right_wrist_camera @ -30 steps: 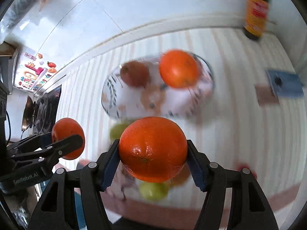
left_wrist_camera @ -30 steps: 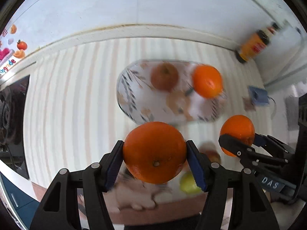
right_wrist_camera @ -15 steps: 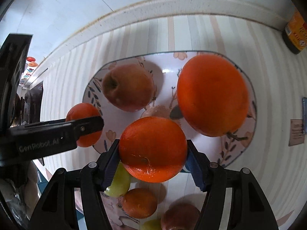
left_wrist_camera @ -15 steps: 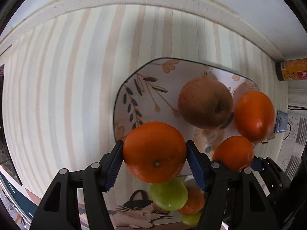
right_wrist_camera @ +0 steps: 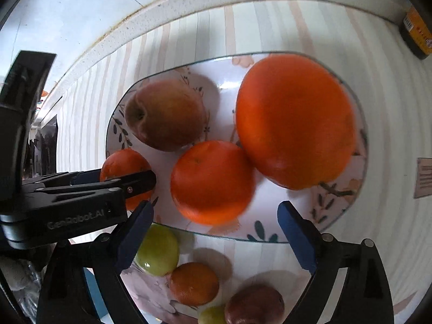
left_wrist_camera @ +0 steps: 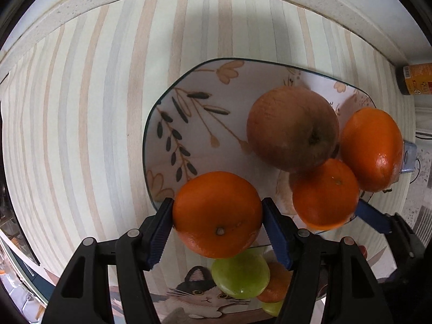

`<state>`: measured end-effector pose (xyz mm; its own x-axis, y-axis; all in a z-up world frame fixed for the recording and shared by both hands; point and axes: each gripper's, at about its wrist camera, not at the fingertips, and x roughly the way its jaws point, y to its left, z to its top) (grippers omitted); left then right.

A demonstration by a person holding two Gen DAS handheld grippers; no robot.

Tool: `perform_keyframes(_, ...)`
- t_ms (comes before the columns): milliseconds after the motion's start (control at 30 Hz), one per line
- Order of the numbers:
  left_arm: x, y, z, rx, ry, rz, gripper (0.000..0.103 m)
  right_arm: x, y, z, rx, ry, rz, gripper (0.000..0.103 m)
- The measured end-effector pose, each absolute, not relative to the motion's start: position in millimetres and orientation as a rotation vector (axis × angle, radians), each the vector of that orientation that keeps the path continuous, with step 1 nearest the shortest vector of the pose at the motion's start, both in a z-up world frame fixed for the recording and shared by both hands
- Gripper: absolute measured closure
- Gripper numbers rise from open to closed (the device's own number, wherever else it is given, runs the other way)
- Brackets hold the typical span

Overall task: Organize fruits
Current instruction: 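Place both tangerines on the floral plate and open both tools, then grasp the green apple with the left tool while the right tool grasps a red apple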

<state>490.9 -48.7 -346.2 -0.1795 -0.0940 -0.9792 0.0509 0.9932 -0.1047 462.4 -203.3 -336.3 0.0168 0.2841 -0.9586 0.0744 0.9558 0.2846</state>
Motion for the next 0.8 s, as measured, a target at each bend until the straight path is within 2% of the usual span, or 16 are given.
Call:
perform_keyframes(33, 493, -56, -344, -0.046, 1.737, -0.134, 0.021, 461, -205, -332, 0.272, 1.551, 0.156, 0.008)
perform_keyframes(67, 492, -55, -339, -0.049, 1.723, -0.136, 0.016, 460, -205, -330, 0.259, 1.551, 0.147, 0.007)
perform_keyframes(267, 479, -51, -304, -0.066, 1.663, -0.135, 0.016, 445, -214, -309, 0.188, 1.522, 0.062, 0.005)
perform_keyframes(800, 389, -29, -199, 0.027, 1.339, -0.060, 0.016, 370, -227, -225, 0.149, 1.341, 0.008, 0.005)
